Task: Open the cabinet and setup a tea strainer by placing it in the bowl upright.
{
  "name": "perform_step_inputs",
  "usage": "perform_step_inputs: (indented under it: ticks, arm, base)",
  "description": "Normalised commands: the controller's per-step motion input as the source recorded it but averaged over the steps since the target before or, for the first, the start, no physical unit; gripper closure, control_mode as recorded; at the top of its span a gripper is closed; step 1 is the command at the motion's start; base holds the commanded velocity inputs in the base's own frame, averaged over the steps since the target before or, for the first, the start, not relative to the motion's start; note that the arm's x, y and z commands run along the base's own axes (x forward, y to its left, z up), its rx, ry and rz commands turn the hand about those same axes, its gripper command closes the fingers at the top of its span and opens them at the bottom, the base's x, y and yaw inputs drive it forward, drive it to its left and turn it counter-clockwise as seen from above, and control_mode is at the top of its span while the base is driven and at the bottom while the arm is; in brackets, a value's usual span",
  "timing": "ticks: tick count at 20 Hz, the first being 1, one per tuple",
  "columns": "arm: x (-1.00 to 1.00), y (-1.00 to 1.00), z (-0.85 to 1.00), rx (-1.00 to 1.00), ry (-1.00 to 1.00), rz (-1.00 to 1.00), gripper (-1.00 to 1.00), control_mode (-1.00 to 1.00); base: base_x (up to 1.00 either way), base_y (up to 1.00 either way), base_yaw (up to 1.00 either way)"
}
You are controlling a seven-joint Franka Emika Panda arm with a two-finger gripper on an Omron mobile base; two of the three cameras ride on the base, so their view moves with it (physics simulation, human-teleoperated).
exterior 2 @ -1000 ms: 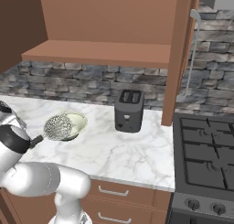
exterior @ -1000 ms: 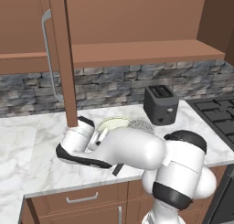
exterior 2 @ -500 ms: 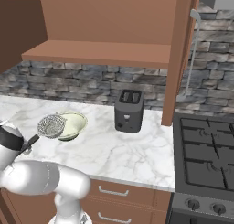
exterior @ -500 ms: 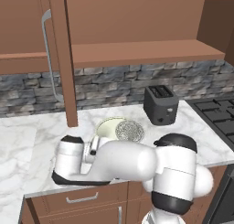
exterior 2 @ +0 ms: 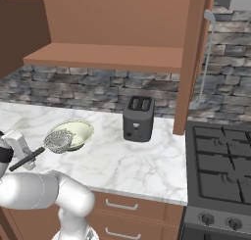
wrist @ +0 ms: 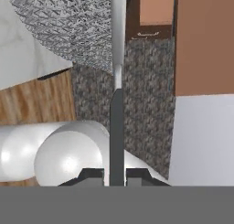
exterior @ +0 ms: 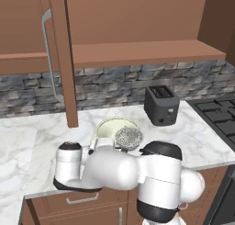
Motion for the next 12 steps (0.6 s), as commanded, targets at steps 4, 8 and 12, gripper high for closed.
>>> perform_step_inputs:
  ticks: [4,8,12]
  arm:
    - [0.07,0.00,0.00,0.00,0.00,0.00,1.00,-1.00]
    - [0.19,0.00,0.00,0.00,0.00,0.00,1.00,-1.00]
    - [0.32,0.00,0.00,0.00,0.00,0.00,1.00,-1.00]
  base:
    - [0.00,0.00,0.00]
    - [0.00,0.00,0.00]
    - [0.00,0.00,0.00]
